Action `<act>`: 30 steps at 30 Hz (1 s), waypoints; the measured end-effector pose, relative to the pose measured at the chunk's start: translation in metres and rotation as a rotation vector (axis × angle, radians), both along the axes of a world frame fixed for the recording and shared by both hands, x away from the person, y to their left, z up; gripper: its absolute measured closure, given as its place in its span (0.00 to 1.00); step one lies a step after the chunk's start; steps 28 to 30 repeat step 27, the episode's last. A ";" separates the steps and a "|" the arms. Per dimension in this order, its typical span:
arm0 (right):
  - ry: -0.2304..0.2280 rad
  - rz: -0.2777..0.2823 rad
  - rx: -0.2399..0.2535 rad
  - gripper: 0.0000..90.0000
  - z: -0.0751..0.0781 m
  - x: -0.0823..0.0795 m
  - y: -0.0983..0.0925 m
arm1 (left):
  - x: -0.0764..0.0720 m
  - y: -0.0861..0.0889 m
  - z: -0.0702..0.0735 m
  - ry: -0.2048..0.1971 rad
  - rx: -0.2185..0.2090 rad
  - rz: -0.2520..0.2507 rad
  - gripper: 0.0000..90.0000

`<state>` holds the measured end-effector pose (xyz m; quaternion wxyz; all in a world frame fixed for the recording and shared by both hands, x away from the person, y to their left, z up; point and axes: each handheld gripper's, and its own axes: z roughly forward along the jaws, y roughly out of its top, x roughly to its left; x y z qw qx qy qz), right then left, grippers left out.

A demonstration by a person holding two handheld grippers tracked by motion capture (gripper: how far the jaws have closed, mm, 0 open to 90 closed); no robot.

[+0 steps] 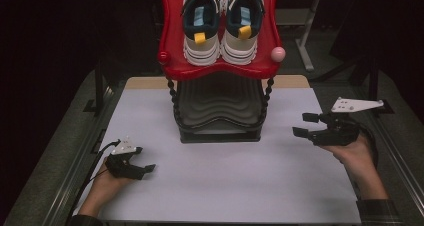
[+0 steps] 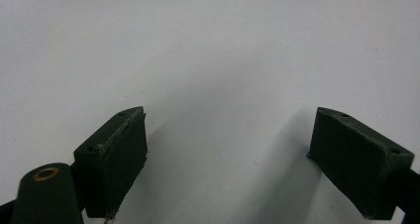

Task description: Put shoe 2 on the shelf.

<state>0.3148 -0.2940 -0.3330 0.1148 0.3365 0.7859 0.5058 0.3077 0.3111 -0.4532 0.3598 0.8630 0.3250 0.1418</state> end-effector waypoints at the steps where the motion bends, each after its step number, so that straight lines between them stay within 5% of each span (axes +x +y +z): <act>1: 0.003 -0.001 -0.003 0.31 -0.004 -0.001 0.000 | 0.000 0.000 0.000 0.000 0.000 0.000 0.15; 20: 0.128 0.009 -0.087 0.30 -0.069 -0.011 0.006 | 0.000 0.000 0.000 0.000 0.001 0.000 0.15; 30: 0.137 0.014 -0.098 0.29 -0.074 -0.011 0.007 | 0.000 0.000 0.000 0.001 0.000 0.000 0.15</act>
